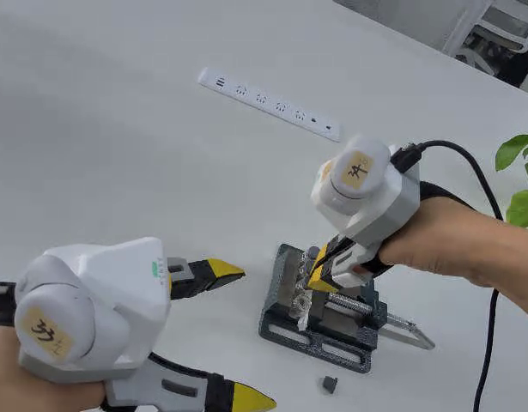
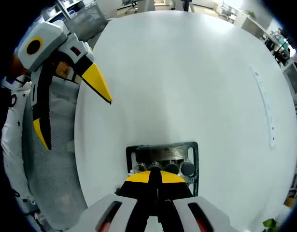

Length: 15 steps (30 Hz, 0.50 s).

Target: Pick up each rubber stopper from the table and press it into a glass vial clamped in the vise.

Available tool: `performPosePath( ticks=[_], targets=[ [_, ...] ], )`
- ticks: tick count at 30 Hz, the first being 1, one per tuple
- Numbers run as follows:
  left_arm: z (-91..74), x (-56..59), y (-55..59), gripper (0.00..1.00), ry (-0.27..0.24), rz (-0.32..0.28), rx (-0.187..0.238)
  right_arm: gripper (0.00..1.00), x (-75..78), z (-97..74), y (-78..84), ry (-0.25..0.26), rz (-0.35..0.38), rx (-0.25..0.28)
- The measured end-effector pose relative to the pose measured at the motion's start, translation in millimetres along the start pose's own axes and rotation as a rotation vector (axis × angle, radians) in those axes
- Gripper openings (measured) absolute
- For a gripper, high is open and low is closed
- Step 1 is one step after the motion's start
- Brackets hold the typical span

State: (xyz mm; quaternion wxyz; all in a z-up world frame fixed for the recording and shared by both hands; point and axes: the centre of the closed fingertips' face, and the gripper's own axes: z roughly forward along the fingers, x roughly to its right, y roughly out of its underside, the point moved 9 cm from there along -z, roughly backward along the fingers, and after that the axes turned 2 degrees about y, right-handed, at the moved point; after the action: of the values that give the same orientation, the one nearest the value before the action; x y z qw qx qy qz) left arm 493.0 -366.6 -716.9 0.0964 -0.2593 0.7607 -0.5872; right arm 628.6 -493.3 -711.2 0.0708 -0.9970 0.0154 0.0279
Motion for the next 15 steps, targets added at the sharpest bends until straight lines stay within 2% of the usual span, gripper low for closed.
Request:
performPosePath(
  ticks=[15],
  targets=[
    [3.2,-0.6,-1.2,0.73,0.008,0.007,-0.001,0.00,-1.1,2.0,-1.4,-0.007,0.004,-0.013]
  ],
)
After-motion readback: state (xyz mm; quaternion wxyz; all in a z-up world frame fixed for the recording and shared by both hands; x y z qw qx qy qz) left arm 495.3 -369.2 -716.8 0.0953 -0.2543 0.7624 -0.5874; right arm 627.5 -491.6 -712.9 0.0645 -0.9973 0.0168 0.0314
